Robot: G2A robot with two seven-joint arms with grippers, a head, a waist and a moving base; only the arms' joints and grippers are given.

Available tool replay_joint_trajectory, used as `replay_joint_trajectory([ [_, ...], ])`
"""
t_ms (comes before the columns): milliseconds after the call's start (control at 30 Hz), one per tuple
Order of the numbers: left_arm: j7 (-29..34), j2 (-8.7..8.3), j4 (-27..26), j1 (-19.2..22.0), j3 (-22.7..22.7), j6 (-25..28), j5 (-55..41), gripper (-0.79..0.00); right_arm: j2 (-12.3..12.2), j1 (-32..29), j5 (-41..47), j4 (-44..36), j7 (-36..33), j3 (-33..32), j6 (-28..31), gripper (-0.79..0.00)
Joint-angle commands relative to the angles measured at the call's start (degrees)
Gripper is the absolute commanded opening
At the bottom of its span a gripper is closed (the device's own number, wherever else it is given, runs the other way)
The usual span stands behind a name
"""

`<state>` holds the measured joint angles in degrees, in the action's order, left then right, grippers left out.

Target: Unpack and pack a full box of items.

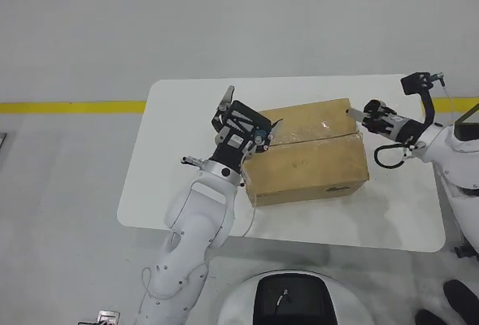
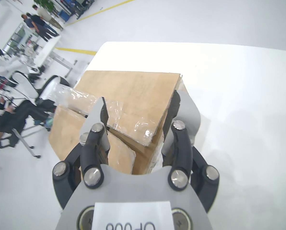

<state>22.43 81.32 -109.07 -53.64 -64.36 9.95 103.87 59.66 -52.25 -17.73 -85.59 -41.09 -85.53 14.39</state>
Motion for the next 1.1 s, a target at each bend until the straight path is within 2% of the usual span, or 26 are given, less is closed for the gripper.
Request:
replay_joint_trajectory([
  [0,1.74,-0.18,-1.31,-1.38,-1.31,0.04,0.35,0.000,-0.11,0.98,7.74,0.94,-4.68,-1.27,-1.13,0.000],
  [167,5.32,-0.55,-3.70,-4.57,-3.52,0.09,2.00,0.000,-0.55,4.79,18.40,2.70,-14.94,-2.71,-3.77,0.000],
  [533,5.48,-0.58,-4.02,-4.94,-3.66,0.12,2.10,0.000,-0.67,5.44,18.62,2.59,-15.33,-2.98,-2.85,0.000],
  [633,5.48,-0.58,-4.02,-4.94,-3.66,0.12,2.10,0.000,-0.37,5.30,25.54,2.30,-15.99,-2.14,-4.63,0.000],
  [733,5.48,-0.58,-4.02,-4.94,-3.66,0.12,2.10,0.000,0.01,7.25,34.25,5.57,-18.08,-1.15,-9.14,0.000],
  [833,5.48,-0.58,-4.02,-4.94,-3.66,0.12,2.10,0.000,0.30,10.06,37.51,9.09,-20.91,1.22,-12.35,0.000],
  [1067,5.48,-0.58,-4.02,-4.94,-3.66,0.12,2.10,0.000,0.65,15.72,31.84,17.22,-25.22,7.99,-12.46,0.000],
])
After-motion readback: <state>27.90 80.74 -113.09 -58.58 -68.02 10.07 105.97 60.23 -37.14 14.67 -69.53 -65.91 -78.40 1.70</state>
